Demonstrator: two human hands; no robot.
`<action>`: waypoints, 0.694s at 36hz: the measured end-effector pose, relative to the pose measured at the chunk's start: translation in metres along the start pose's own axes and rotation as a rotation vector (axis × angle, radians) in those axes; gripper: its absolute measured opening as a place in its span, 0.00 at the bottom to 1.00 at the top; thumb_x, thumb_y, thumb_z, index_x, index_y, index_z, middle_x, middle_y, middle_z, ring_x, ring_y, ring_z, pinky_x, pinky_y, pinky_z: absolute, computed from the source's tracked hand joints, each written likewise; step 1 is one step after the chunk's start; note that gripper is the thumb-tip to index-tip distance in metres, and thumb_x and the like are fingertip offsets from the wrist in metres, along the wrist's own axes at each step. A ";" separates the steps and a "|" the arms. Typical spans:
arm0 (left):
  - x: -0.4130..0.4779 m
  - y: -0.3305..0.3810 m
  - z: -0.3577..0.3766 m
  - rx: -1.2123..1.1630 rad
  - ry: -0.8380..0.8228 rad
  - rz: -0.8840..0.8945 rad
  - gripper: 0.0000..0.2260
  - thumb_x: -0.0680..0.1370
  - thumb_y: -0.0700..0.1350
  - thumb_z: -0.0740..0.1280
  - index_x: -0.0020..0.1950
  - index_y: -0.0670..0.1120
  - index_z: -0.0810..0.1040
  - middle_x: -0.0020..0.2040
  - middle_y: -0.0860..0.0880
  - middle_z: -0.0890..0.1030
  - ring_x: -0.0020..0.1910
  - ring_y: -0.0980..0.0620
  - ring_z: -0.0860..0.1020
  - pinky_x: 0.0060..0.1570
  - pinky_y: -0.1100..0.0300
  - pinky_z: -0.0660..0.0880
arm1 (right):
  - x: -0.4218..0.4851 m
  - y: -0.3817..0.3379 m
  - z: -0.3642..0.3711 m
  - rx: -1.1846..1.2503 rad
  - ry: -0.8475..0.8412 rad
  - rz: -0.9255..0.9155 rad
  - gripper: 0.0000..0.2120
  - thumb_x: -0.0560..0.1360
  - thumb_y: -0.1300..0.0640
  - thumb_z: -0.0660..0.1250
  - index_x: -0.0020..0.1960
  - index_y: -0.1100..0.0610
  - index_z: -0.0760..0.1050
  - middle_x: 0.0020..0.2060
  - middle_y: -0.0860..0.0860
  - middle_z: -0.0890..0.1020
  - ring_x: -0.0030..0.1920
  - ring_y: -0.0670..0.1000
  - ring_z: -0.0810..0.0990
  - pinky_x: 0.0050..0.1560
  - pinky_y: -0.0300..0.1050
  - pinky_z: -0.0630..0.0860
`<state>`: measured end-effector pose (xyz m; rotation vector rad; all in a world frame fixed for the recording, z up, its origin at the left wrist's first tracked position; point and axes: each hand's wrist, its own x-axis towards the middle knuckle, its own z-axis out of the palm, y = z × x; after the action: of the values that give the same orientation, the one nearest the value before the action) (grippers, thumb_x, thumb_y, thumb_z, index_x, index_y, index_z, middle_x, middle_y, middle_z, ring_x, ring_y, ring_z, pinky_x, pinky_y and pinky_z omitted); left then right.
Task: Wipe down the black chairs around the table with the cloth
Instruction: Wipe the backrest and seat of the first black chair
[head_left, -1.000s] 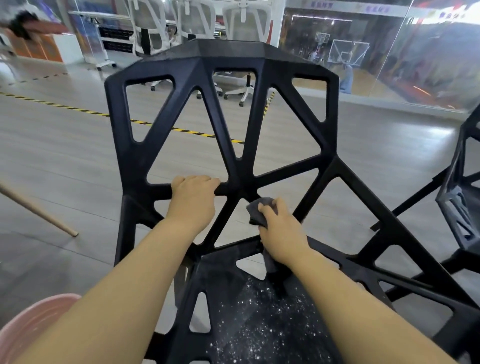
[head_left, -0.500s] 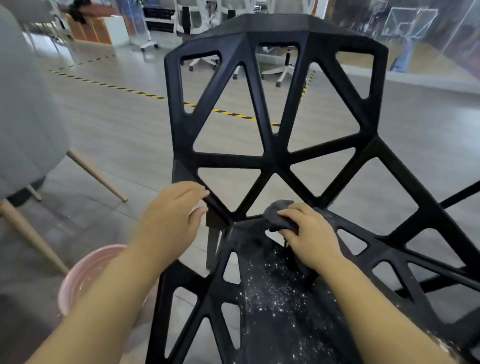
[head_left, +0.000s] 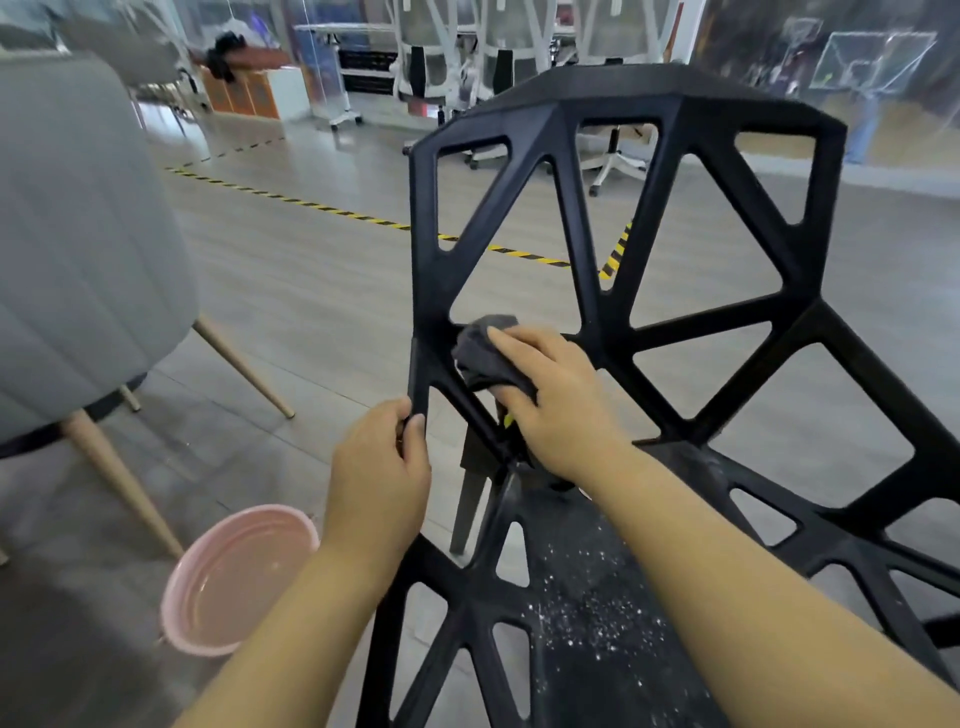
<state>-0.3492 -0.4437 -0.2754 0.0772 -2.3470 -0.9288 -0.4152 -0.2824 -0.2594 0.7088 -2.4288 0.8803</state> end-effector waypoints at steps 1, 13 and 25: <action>0.003 0.000 0.002 -0.002 -0.003 -0.001 0.05 0.78 0.38 0.62 0.47 0.40 0.77 0.34 0.47 0.79 0.35 0.46 0.79 0.38 0.52 0.73 | 0.012 -0.005 0.003 -0.001 0.013 -0.044 0.22 0.73 0.57 0.66 0.67 0.56 0.73 0.61 0.53 0.76 0.57 0.60 0.75 0.57 0.56 0.73; 0.025 -0.011 0.012 -0.103 -0.074 0.015 0.09 0.79 0.41 0.60 0.43 0.38 0.74 0.35 0.43 0.78 0.35 0.44 0.78 0.38 0.44 0.75 | 0.011 0.025 0.050 -0.212 -0.105 -0.092 0.21 0.68 0.66 0.71 0.61 0.59 0.78 0.58 0.58 0.77 0.46 0.65 0.76 0.43 0.58 0.78; 0.034 -0.013 0.014 -0.168 -0.152 -0.033 0.07 0.81 0.42 0.58 0.43 0.48 0.72 0.37 0.43 0.80 0.36 0.53 0.79 0.40 0.56 0.73 | -0.004 0.040 0.041 -0.049 -0.251 0.390 0.20 0.80 0.55 0.61 0.71 0.54 0.67 0.65 0.50 0.68 0.62 0.56 0.71 0.63 0.48 0.68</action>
<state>-0.3869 -0.4537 -0.2737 -0.0228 -2.4011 -1.1814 -0.4455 -0.2826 -0.3079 0.3465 -2.8635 0.9150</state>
